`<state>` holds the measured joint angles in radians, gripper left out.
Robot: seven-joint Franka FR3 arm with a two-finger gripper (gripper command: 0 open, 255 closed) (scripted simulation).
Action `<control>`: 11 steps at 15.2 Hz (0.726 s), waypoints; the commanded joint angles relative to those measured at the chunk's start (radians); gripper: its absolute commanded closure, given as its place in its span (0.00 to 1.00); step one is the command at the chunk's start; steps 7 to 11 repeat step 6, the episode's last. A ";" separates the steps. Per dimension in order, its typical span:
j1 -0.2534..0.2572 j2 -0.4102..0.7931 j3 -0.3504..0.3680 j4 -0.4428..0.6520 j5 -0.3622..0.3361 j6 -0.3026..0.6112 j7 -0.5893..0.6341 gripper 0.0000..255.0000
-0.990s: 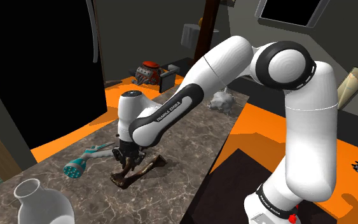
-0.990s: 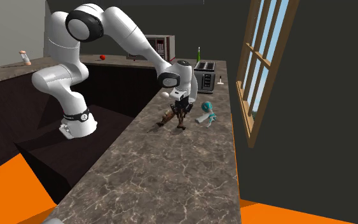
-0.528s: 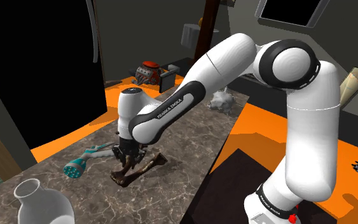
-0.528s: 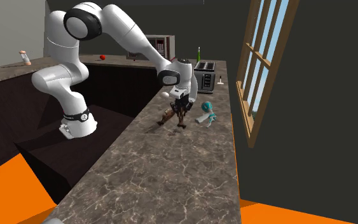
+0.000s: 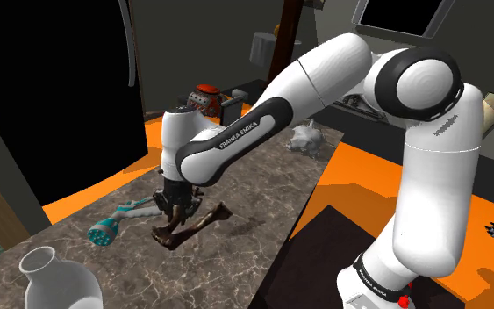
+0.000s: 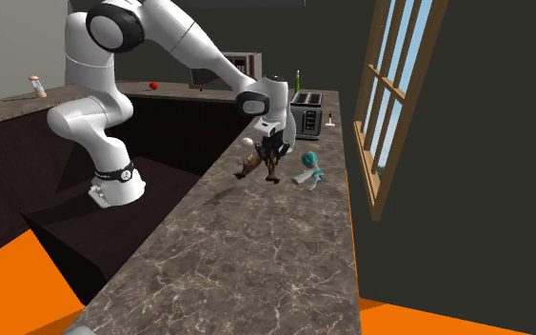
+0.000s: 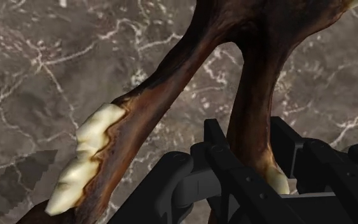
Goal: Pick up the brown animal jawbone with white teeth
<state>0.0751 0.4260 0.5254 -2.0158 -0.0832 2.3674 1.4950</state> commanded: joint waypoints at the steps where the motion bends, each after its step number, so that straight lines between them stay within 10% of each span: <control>1: -0.005 -0.019 0.007 0.004 0.011 -0.021 -0.004 1.00; 11: -0.014 -0.048 0.018 0.011 0.028 -0.055 -0.011 1.00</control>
